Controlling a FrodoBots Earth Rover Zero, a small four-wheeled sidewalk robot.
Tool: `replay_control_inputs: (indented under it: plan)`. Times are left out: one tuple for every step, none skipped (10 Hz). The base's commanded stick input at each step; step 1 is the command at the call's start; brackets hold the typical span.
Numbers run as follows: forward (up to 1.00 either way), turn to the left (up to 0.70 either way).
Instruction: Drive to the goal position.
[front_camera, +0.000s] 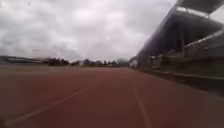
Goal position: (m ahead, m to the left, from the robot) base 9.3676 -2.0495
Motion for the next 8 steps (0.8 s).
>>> replay_control_inputs:
  plan:
    - [0.85,0.0]
    - [0.85,0.0]
    - [0.85,-0.25]
    - [0.85,-0.25]
    - [0.85,-0.25]
    - [0.85,-0.25]
    - [0.85,-0.25]
    - [0.85,-0.25]
